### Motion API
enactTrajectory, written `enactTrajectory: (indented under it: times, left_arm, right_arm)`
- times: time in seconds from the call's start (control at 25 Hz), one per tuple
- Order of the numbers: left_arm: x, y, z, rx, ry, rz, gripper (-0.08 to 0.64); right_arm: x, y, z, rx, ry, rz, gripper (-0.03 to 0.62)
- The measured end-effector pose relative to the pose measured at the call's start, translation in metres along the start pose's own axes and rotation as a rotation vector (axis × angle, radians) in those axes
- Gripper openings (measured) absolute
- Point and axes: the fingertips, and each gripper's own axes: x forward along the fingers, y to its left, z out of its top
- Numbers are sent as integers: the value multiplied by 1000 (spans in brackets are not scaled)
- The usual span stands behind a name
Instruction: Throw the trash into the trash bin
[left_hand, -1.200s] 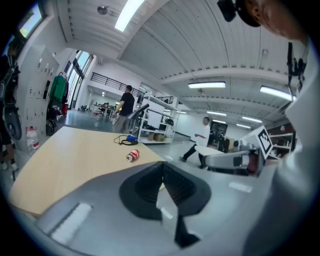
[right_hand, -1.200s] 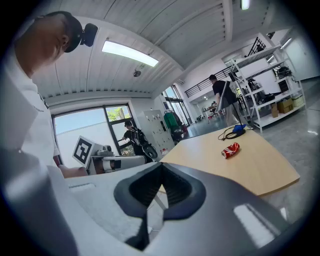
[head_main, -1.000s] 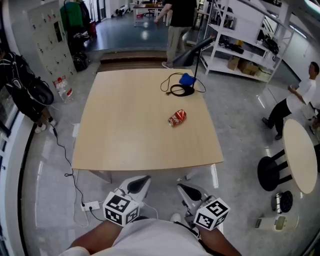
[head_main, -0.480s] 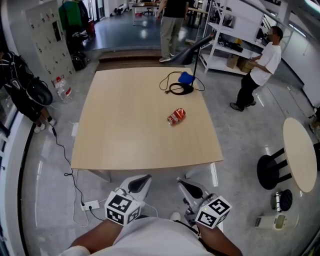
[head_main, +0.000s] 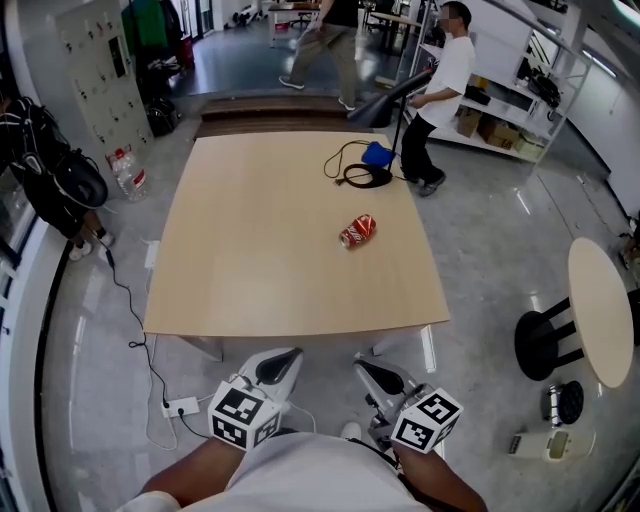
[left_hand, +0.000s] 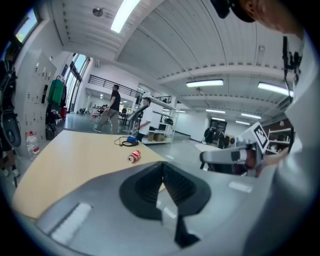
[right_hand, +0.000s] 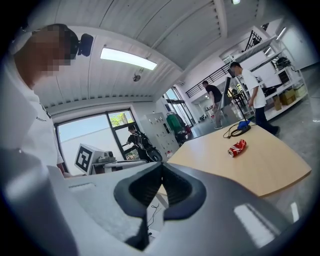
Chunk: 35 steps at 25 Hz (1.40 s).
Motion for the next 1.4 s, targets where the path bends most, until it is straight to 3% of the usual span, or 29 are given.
enactTrajectory:
  times: [0.32,1.04,1.4]
  left_arm:
    - [-11,17,-1,-23,-17,7,6]
    - [-63,104,0,-43,-28,3,6]
    - [-50,96,-4,-38,2,-73,6]
  right_arm:
    - [20,8,-1,-8,17,-3,2]
    - [97,60,-10,-42,43,-38,2]
    - [94,56,-4,-33,35,-90,2]
